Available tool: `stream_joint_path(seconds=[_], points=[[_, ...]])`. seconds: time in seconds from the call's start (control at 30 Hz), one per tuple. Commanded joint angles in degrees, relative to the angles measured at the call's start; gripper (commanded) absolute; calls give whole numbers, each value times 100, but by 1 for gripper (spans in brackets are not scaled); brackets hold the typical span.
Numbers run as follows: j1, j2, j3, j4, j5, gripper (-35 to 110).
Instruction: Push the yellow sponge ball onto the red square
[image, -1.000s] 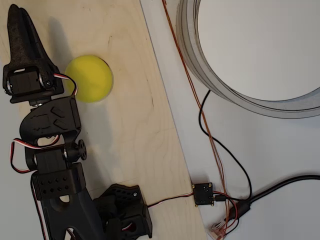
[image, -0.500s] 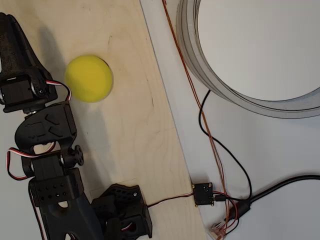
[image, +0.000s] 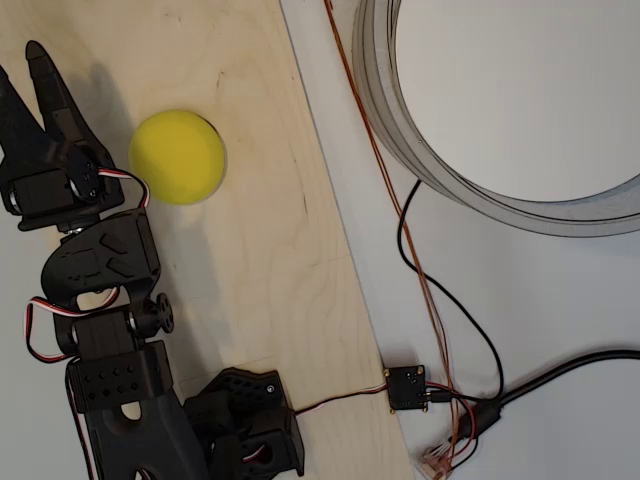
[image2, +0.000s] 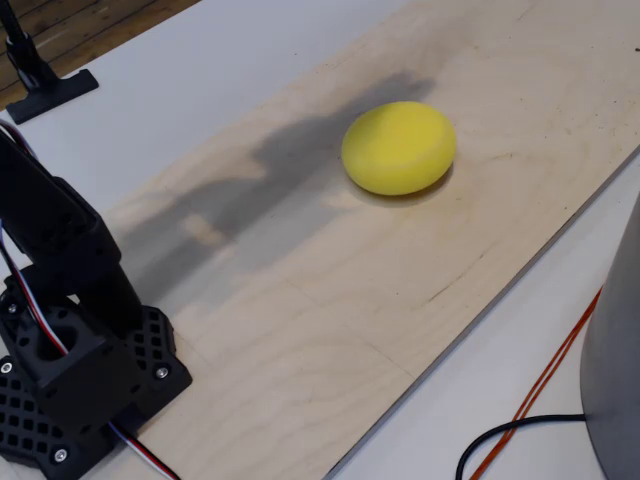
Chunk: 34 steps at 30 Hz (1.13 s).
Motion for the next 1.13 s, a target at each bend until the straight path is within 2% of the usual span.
stream_joint_path(seconds=[0.0,0.03,0.07,0.17,1.1], points=[[-35,448,88,-237,132,24],[0,510,79,-281,378,3],[26,492,0,-229,404,0],[167,308,-202,97,448,-1],[202,765,457,35,712,-1]])
